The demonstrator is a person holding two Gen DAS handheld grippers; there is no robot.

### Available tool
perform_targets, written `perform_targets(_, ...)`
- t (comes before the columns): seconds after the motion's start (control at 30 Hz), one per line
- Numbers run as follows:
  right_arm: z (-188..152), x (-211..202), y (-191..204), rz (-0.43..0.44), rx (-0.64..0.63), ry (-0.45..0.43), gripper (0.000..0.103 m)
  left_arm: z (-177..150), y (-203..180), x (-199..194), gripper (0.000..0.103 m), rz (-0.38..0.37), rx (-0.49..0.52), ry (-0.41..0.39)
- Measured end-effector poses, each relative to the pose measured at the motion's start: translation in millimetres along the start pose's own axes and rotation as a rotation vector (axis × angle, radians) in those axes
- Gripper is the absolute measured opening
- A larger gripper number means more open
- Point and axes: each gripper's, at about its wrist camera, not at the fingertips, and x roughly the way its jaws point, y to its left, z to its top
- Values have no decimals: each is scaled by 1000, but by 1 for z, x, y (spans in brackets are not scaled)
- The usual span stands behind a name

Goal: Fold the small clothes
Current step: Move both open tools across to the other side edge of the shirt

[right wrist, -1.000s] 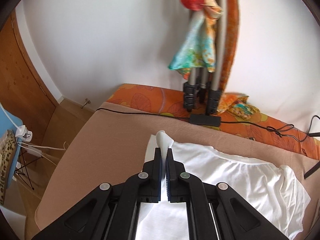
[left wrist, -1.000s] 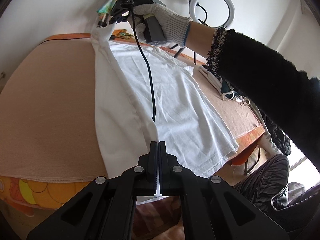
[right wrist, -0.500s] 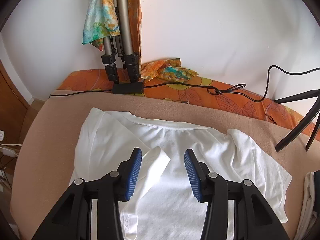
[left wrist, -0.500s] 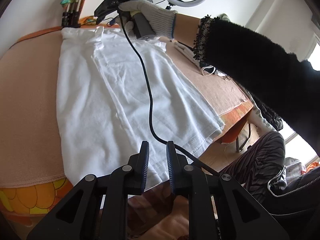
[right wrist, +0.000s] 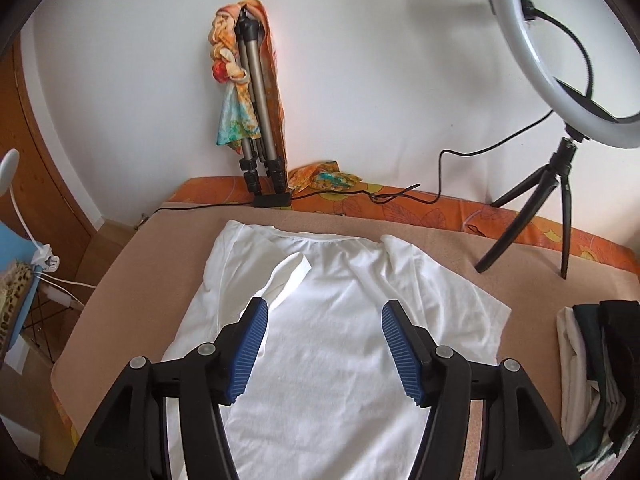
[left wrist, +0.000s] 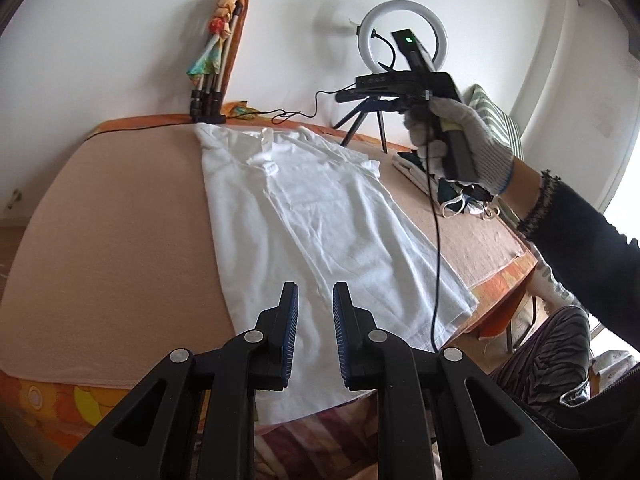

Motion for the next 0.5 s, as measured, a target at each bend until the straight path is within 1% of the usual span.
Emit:
perform_targets(0.13, -17, -43, -30, 4, 34, -47, 66, 0, -24, 10, 16, 10, 52, 7)
perform_targets(0.17, -21, -53, -39, 0, 41, -58, 66, 0, -31, 14, 19, 12, 67, 9)
perform_targets(0.2, -25, -61, -46, -6, 46, -67, 67, 0, -38, 17, 28, 10, 80, 11)
perform_targets(0.23, -28, -69, -54, -14, 50, -74, 67, 0, -46, 21, 33, 6, 93, 11)
perform_targets(0.27, -32, -76, -62, -19, 54, -79, 67, 0, -55, 25, 43, 3, 106, 9)
perform_targets(0.3, -34, -80, -72, -20, 59, -81, 67, -1, -64, 29, 45, -2, 118, 6)
perform_targets(0.4, -43, -94, -99, -23, 80, -89, 68, 1, -93, 43, 45, -26, 148, 7)
perform_targets(0.5, -51, -105, -127, 6, 112, -98, 70, 2, -125, 62, 45, -64, 188, 16)
